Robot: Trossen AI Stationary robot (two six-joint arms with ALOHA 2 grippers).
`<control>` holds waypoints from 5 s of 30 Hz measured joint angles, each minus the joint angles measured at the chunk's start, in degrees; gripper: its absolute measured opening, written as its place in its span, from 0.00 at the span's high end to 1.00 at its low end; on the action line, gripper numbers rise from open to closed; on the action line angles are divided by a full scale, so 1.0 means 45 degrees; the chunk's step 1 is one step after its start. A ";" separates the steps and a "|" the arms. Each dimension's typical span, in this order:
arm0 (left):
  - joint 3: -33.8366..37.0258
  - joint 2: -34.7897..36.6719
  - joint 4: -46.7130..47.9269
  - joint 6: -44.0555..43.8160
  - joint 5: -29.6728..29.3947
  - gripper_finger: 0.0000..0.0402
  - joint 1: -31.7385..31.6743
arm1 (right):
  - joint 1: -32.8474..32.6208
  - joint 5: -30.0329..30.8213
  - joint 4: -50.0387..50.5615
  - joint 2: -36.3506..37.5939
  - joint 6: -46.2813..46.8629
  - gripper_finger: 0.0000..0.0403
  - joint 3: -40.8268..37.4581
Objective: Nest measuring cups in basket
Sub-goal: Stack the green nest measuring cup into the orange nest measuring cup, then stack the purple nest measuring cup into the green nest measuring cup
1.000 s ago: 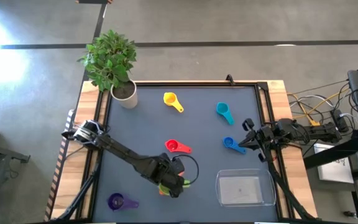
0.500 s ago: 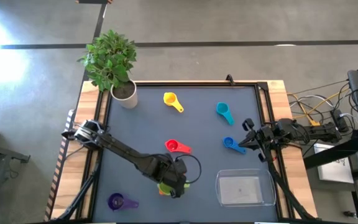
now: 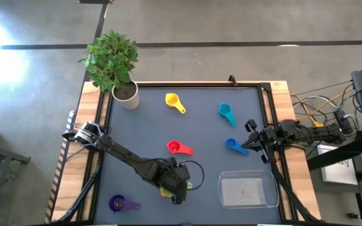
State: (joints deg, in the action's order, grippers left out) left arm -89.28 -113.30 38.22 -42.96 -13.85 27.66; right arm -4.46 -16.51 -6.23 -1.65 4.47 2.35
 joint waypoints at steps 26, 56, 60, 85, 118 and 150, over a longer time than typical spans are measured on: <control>-0.6399 -0.4520 0.7093 0.0161 -0.1618 0.04 0.0622 | 0.0003 0.0003 -0.0002 0.0000 0.0000 0.98 0.0000; 0.2642 0.0355 0.0034 -0.3616 -0.0213 0.16 0.0257 | 0.0001 0.0003 0.0003 0.0000 0.0000 0.98 0.0000; 0.2613 0.0306 0.0059 -0.3418 -0.0162 0.16 0.0233 | 0.0001 0.0003 -0.0002 0.0000 0.0000 0.98 0.0000; 0.1445 0.0325 0.1466 -0.3926 -0.0043 0.39 0.1097 | 0.0000 0.0003 0.0003 0.0000 0.0000 0.98 0.0000; 0.2488 0.2377 0.1650 -0.4499 -0.4929 0.52 0.3610 | 0.0003 -0.0002 0.0003 0.0000 0.0000 0.98 0.0000; 0.9526 0.8204 -0.6716 -0.1254 -0.7387 0.81 0.3857 | -0.0001 0.0002 -0.0002 0.0000 0.0000 0.98 0.0000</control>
State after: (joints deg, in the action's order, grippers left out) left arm -46.42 -76.38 8.00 -48.60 -47.09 45.01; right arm -4.47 -16.50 -6.24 -1.65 4.47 2.35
